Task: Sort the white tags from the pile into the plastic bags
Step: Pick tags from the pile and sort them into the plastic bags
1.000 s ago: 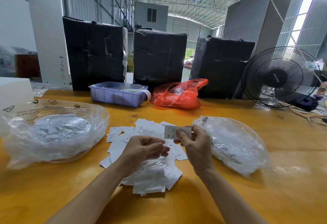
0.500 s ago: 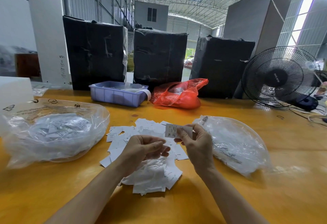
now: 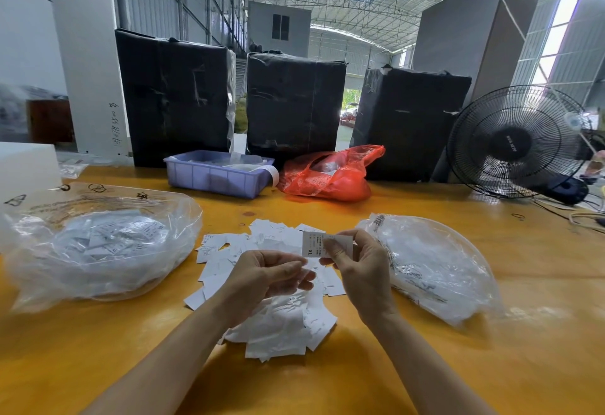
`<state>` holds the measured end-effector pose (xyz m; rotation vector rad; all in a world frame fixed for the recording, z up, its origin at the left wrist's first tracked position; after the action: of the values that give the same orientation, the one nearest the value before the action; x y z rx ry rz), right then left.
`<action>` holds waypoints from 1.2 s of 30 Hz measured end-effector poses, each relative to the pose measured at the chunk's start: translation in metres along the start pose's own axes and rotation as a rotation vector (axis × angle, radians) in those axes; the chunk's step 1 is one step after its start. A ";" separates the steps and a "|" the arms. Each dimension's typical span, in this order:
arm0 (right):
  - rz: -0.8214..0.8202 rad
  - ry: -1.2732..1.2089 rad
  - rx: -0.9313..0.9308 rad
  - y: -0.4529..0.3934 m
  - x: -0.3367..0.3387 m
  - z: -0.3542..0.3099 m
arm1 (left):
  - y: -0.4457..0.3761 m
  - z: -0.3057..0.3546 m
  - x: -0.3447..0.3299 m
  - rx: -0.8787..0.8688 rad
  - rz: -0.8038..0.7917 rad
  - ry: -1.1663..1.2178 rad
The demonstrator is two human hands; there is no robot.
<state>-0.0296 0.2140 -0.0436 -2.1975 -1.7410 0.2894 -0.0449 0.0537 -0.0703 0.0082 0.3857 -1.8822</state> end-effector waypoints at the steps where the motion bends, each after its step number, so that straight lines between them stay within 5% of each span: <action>1: -0.003 0.004 -0.003 0.000 0.000 0.000 | 0.000 0.000 0.000 0.002 -0.003 0.006; 17: -0.185 0.085 -0.127 0.000 -0.005 0.008 | -0.003 0.000 0.009 -0.050 0.135 -0.097; 26: 0.026 0.065 -0.054 -0.003 0.006 0.003 | -0.001 0.003 0.006 -0.046 0.143 -0.089; 36: 0.063 0.122 0.038 -0.002 0.005 -0.001 | -0.002 0.001 0.008 -0.044 0.157 -0.094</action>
<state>-0.0299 0.2192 -0.0421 -2.1974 -1.5920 0.1966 -0.0494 0.0468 -0.0705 -0.0772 0.3516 -1.7122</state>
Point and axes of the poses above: each hand's wrist, its own y-axis away from the middle knuckle, its own x-axis out of the back of the hand, z = x × y, the point moved 4 cm from there along -y, towards the middle knuckle, and after that the axes turned 9 degrees about -x, right-handed, at the moved point
